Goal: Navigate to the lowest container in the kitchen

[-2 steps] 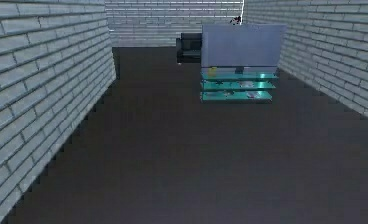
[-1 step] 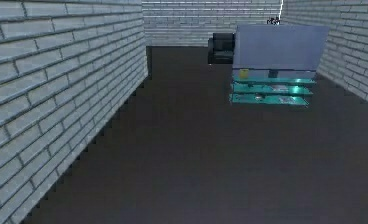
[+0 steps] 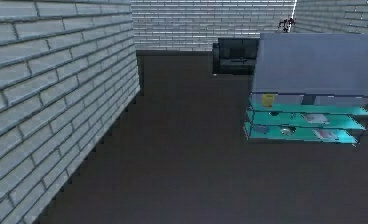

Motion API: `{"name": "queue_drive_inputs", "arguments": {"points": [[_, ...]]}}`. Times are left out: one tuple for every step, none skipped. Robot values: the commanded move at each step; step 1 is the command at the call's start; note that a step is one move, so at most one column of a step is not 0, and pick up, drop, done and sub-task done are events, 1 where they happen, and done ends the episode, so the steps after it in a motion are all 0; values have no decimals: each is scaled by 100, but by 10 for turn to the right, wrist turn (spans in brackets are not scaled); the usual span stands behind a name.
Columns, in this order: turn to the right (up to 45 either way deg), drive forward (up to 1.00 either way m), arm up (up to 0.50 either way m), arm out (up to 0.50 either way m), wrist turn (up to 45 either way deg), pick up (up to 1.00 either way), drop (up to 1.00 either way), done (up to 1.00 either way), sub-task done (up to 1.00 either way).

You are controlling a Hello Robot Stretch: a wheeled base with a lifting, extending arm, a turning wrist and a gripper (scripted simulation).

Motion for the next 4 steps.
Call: {"name": "queue_drive_inputs", "arguments": {"points": [[-30, 0, 0, 0, 0, 0, 0, 0, 0], [0, 100, 0, 0, 0, 0, 0, 0, 0], [0, 100, 0, 0, 0, 0, 0, 0, 0], [0, 100, 0, 0, 0, 0, 0, 0, 0]]}}
